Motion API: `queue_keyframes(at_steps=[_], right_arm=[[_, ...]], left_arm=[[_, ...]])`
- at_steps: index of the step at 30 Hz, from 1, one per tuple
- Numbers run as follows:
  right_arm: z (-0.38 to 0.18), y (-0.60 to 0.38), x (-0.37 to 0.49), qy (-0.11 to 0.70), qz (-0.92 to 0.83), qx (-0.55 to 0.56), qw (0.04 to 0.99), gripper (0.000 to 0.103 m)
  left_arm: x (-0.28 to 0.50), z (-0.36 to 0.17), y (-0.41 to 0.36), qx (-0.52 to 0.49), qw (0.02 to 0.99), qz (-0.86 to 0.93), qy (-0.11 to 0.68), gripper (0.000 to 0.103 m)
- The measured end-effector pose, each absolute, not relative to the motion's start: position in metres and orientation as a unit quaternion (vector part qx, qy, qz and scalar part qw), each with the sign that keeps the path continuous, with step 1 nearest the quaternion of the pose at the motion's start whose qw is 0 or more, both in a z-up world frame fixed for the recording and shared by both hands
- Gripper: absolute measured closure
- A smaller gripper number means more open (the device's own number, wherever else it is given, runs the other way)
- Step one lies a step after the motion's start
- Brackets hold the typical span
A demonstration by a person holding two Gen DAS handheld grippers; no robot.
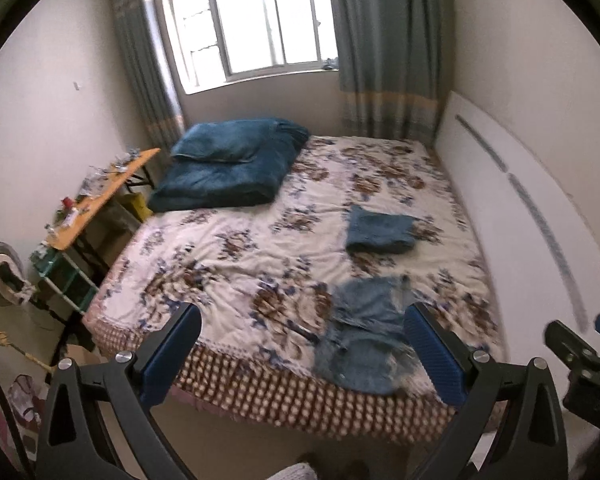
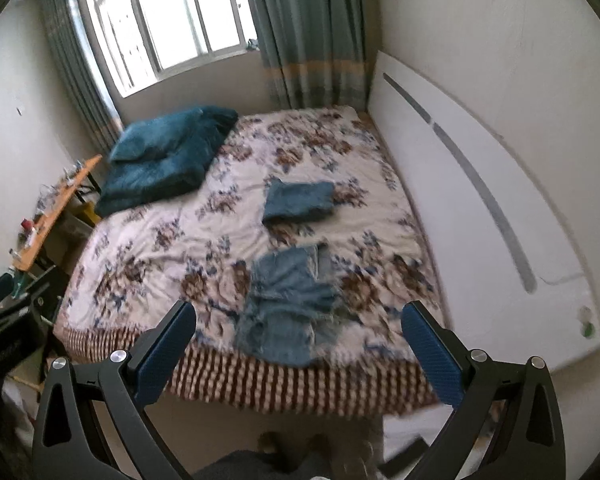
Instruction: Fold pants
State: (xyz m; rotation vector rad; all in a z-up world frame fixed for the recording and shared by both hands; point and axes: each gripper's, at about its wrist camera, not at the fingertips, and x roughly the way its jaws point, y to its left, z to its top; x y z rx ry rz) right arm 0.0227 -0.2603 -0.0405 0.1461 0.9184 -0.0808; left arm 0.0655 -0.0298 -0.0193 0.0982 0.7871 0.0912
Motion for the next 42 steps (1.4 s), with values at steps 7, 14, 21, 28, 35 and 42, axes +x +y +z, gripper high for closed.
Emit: queue_keyframes(at_steps=[7,14,21,28,35,42], right_arm=[[-0.152,-0.287,0.130,0.503,-0.037,0.096,0.858,0.000],[-0.296,-0.321,0.261,0.572,-0.042,0.131,0.808,0.000],[-0.455,-0.353,0.402,0.633,-0.031,0.146,0.759,0.000],[-0.623,-0.381,0.512,0.693,0.017,0.126,0.710,0.000],[-0.721,-0.384,0.568,0.731,0.106,0.120,0.664,0.000],[-0.753,-0.375,0.589,0.737,0.137,0.151,0.644,0.064]], left_arm=[[0.170,-0.101,-0.035,0.051,0.893,0.040,0.445,0.000],[0.317,-0.232,-0.037,0.052,0.837,0.024,0.545,0.000],[0.459,-0.392,-0.034,0.049,0.783,0.001,0.620,0.001],[0.539,-0.565,-0.020,-0.086,0.678,-0.024,0.730,0.017],[0.555,-0.659,-0.027,-0.185,0.620,-0.010,0.763,0.030],[0.553,-0.663,-0.062,-0.104,0.660,-0.011,0.744,0.081]])
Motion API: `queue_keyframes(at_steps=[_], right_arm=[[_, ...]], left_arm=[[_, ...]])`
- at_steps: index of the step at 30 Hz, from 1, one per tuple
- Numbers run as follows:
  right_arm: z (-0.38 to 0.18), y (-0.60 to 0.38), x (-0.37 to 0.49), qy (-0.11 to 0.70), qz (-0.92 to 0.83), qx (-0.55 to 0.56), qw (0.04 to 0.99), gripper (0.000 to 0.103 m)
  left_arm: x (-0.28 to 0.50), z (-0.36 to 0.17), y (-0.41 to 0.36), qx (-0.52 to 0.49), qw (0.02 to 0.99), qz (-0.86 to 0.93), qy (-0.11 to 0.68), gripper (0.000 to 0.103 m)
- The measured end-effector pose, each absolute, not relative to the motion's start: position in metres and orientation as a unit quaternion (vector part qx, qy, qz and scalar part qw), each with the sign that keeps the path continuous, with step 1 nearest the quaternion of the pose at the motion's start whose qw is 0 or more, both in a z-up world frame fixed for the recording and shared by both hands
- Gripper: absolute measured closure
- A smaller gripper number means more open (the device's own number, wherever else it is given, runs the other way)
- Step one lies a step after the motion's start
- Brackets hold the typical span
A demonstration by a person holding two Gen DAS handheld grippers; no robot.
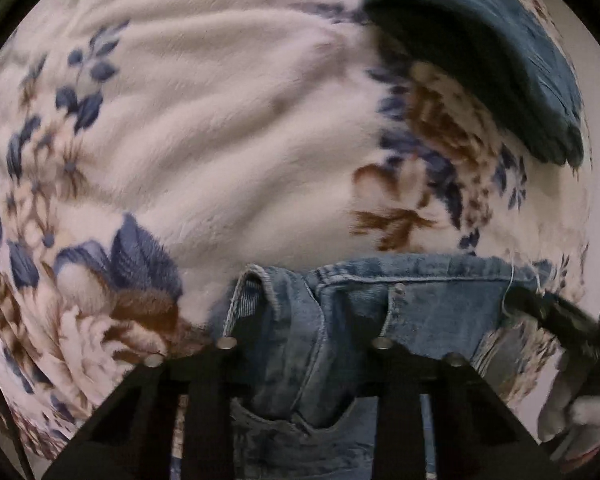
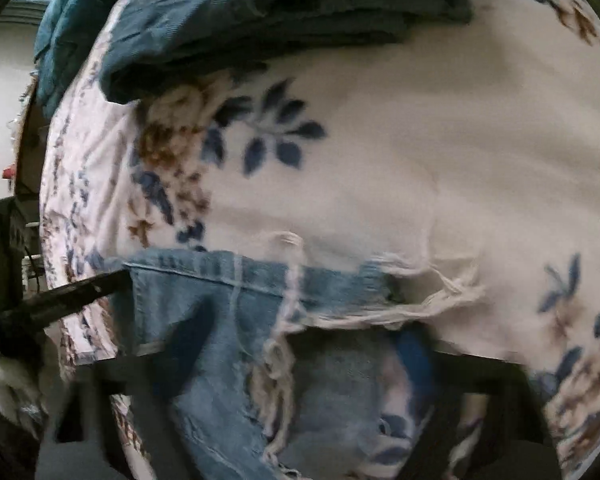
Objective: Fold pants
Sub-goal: 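Lower both grippers and grasp the waistband of the denim shorts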
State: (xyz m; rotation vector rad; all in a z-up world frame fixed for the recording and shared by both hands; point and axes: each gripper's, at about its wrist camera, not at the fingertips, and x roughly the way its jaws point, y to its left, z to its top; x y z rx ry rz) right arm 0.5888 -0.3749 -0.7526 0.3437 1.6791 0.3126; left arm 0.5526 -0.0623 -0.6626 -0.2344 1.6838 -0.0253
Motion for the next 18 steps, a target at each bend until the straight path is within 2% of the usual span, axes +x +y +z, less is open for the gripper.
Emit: queue_keyframes(at_steps=[1,2,3,7,18], right_arm=[[-0.753,-0.374,0.589,0.736,0.130,0.149,0.647,0.076],[-0.752,-0.373,0.588,0.731,0.124,0.144,0.656,0.082],[-0.749,-0.370,0.587,0.726,0.123,0.140,0.662,0.094],[-0.737,-0.371,0.576,0.718,0.103,0.140,0.674,0.098],[-0.667,-0.363,0.537,0.676,0.062,0.135,0.722,0.099]], left_arm=[[0.551,-0.660,-0.067,-0.094,0.666,-0.011,0.740,0.082],[0.550,-0.659,-0.069,-0.088,0.671,-0.011,0.736,0.083],[0.549,-0.657,-0.071,-0.084,0.676,-0.010,0.732,0.083],[0.545,-0.643,-0.074,-0.076,0.688,-0.006,0.722,0.084],[0.517,-0.567,-0.079,-0.054,0.715,0.002,0.697,0.085]])
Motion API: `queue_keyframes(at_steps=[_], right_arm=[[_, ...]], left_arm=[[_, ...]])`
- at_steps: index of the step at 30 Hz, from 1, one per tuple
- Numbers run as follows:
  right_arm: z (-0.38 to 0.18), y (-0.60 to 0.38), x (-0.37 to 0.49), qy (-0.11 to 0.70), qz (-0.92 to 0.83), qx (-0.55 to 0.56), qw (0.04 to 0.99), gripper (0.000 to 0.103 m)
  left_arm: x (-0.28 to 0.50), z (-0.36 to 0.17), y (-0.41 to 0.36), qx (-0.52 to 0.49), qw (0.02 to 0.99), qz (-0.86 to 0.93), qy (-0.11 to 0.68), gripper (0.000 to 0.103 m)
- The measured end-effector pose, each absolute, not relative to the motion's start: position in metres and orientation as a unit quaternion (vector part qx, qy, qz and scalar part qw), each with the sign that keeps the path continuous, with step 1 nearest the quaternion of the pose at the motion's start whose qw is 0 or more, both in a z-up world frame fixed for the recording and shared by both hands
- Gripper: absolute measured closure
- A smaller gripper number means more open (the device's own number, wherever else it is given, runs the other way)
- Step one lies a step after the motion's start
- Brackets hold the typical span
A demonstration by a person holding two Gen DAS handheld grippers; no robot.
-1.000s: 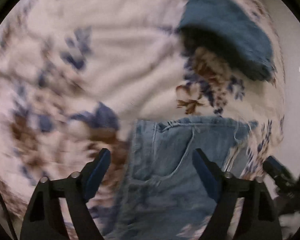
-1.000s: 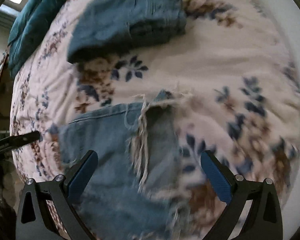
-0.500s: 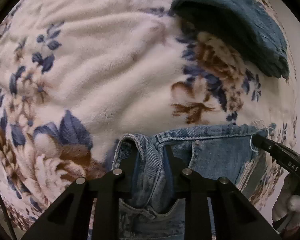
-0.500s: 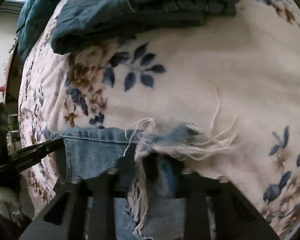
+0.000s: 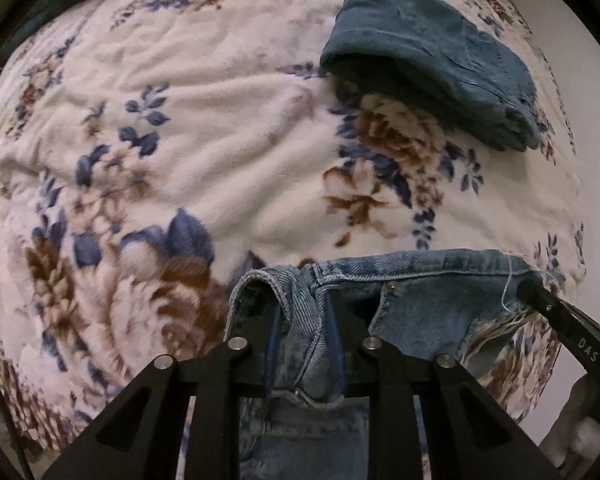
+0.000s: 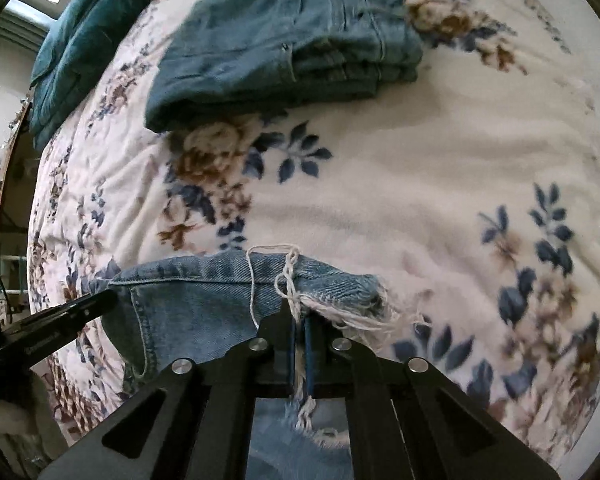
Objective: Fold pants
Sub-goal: 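Lower both grippers and grasp the waistband of the denim shorts, then lift the waistband with both grippers and fold it over onto the frayed hems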
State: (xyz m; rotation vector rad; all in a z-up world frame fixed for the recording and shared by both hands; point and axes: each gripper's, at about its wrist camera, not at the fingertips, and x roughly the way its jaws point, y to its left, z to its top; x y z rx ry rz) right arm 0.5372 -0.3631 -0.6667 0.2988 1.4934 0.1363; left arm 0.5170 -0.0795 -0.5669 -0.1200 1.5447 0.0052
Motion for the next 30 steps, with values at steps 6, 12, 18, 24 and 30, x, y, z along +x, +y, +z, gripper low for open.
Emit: queue_keyframes(at_steps=[6,12,18,24,30], right_arm=[[-0.621,-0.363,0.490,0.655,0.051,0.138,0.741,0.099],[-0.574,-0.366,0.422,0.642,0.047,0.165,0.747,0.099],[-0.554,-0.364,0.338,0.657,0.036,0.175,0.733,0.099],[-0.563,-0.345,0.267,0.681,0.039,0.167,0.712,0.099],[-0.590,-0.323,0.222,0.699,0.025,0.160,0.697,0.099]], left_arm=[[0.473,-0.523,-0.075,-0.036,0.730,0.008,0.683,0.085],[0.411,-0.481,-0.062,-0.040,0.728,0.013,0.684,0.085],[0.354,-0.488,-0.058,-0.043,0.717,0.026,0.696,0.095],[0.294,-0.505,-0.045,-0.046,0.692,0.021,0.720,0.096],[0.275,-0.538,-0.025,-0.111,0.663,0.001,0.740,0.084]])
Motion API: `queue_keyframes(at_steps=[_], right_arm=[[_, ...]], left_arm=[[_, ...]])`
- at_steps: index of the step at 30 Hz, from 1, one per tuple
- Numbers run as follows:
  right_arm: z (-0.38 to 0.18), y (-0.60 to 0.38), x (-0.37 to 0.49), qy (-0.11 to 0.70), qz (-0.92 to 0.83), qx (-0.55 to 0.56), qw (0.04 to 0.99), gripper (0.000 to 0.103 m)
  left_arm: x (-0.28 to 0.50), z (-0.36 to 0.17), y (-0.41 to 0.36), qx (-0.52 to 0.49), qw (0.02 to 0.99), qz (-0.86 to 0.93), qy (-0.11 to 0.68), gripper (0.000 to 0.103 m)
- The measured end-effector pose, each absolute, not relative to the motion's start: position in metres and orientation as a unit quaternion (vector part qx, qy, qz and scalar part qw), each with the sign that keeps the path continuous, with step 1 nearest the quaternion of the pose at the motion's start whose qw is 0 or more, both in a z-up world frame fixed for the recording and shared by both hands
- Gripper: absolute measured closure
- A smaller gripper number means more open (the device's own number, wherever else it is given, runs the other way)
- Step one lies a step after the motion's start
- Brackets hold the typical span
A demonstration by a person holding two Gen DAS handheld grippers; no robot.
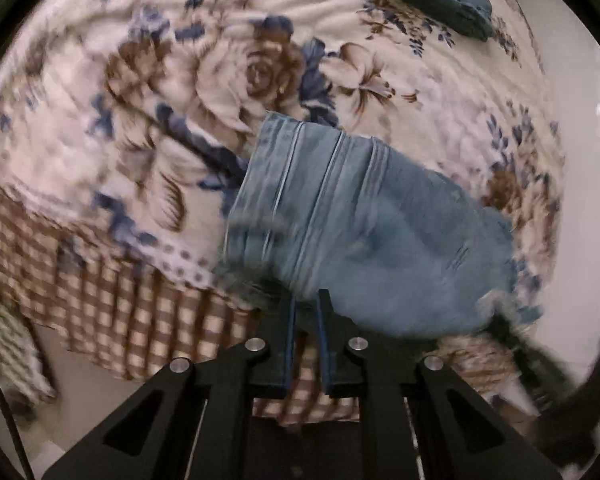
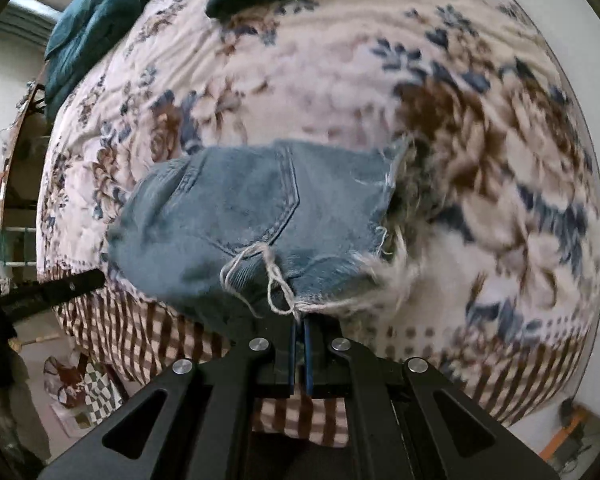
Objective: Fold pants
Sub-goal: 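Lift the waistband with both grippers and fold it over onto the frayed hems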
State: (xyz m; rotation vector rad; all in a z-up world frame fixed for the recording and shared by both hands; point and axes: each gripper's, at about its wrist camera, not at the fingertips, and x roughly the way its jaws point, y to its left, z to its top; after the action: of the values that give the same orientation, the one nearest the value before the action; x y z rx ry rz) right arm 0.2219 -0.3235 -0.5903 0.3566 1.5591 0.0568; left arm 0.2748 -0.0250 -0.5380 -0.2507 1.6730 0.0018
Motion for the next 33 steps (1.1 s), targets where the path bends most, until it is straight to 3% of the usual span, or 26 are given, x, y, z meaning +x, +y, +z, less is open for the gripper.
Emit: queue_keyframes(at_steps=[2,11,14,16,18,25,27,29,30,31,33], right_arm=[[-0.600,-0.324,0.213,0.704,0.015,0.170,0.690,0.099],[-0.648,-0.312,0.186,0.747,0.012,0.143,0.649,0.099],[-0.663,-0.312,0.176,0.760,0.012,0.173,0.627,0.080],[-0.661,-0.321,0.171,0.750,0.006,0.222,0.624,0.040],[-0.655,-0.334,0.166,0.734,-0.013,0.266,0.624,0.028],[-0.641,-0.370,0.156,0.669,-0.079,0.389,0.628,0.028],[-0.650,-0.370,0.161,0.678,-0.084,0.392,0.617,0.029],[-0.667,-0.366,0.163,0.693,-0.092,0.390,0.600,0.050],[-0.673,-0.365,0.159,0.696,-0.091,0.389,0.597,0.085],[-0.677,-0.360,0.158,0.707,-0.098,0.373,0.593,0.092],[-0.675,-0.354,0.154,0.703,-0.099,0.355,0.608,0.092]], left_arm=[[0.278,-0.557,-0.014,-0.165,0.638,-0.001,0.752,0.071],[0.264,-0.630,0.014,-0.269,0.584,0.046,0.764,0.070],[0.262,-0.644,0.014,-0.275,0.575,0.050,0.769,0.070],[0.263,-0.652,0.011,-0.278,0.570,0.046,0.772,0.069],[0.266,-0.658,0.006,-0.273,0.568,0.042,0.775,0.069],[0.270,-0.664,-0.012,-0.251,0.585,0.027,0.771,0.070],[0.265,-0.663,-0.019,-0.234,0.603,0.025,0.762,0.091],[0.253,-0.661,-0.021,-0.221,0.622,0.029,0.750,0.099],[0.246,-0.659,-0.021,-0.215,0.626,0.030,0.749,0.102],[0.239,-0.657,-0.021,-0.211,0.628,0.032,0.748,0.102],[0.219,-0.650,-0.016,-0.199,0.633,0.036,0.747,0.102]])
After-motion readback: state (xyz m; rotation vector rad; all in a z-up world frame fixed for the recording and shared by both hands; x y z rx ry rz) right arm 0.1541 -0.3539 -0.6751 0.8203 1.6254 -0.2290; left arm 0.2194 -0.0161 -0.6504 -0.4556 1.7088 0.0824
